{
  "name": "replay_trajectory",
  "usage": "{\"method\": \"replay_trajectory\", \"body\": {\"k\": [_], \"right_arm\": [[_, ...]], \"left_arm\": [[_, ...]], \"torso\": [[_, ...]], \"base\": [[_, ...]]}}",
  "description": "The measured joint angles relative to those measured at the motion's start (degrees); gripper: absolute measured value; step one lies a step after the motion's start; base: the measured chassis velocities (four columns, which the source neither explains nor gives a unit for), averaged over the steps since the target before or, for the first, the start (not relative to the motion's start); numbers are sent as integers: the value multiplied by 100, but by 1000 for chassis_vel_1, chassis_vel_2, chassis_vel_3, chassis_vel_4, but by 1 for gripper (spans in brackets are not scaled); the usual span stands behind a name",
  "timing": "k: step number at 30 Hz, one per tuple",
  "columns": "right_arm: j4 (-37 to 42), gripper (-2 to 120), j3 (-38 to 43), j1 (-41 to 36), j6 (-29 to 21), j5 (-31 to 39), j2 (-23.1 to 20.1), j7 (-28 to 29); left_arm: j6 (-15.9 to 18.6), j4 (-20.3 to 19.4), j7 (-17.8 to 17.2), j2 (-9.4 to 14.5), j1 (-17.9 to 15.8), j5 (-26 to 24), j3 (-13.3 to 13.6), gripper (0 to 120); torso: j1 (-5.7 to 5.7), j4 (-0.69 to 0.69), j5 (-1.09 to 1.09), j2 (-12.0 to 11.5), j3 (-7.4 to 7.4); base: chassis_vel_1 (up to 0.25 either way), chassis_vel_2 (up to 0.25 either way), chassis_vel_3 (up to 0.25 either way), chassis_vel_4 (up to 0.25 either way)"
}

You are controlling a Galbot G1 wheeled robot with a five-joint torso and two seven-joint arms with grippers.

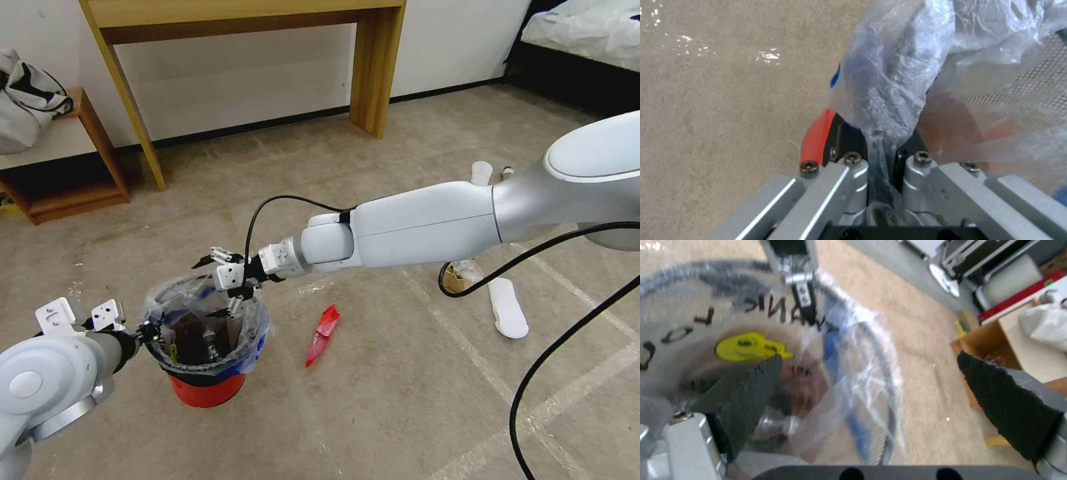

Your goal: Pick up the trash bin and place the garbage on the floor into it.

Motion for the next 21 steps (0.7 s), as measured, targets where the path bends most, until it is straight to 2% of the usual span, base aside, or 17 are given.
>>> {"method": "replay_trajectory", "body": {"k": [11, 14, 15, 17, 18, 19, 20, 21], "right_arm": [[102, 100, 566, 98, 259, 18, -335, -79], [280, 100, 1200, -57, 290, 190, -838, 19], [280, 100, 1200, -57, 290, 190, -838, 19], [529, 100, 2068, -472, 189, 243, -1597, 599], [529, 100, 2068, -472, 189, 243, -1597, 599], [698, 100, 2524, -783, 80, 269, -1952, 904], [698, 100, 2524, -783, 80, 269, -1952, 904], [870, 100, 2969, -1152, -14, 303, -2281, 1146]], "left_arm": [[0, 152, -10, -12, 36, 38, -1, 4], [-3, 173, -4, -34, 101, 32, -65, 4], [-3, 173, -4, -34, 101, 32, -65, 4], [-28, 171, -12, -31, 119, -67, -119, 4], [-28, 171, -12, -31, 119, -67, -119, 4], [-49, 168, -30, -11, 108, -150, -144, 4], [-49, 168, -30, -11, 108, -150, -144, 4], [-66, 166, -39, 12, 90, -210, -156, 4]], "torso": [[0, 0, 0, 0, 0], [0, 3, 0, 0, 0], [0, 3, 0, 0, 0], [0, 2, -1, 0, -1], [0, 2, -1, 0, -1], [0, -1, 2, 0, -1], [0, -1, 2, 0, -1], [0, -3, 3, 0, 0]], "base": [[0, 0, 0, 0], [0, 0, 0, 0], [0, 0, 0, 0], [0, 0, 0, 0], [0, 0, 0, 0], [0, 0, 0, 0], [0, 0, 0, 0], [0, 0, 0, 0]]}}
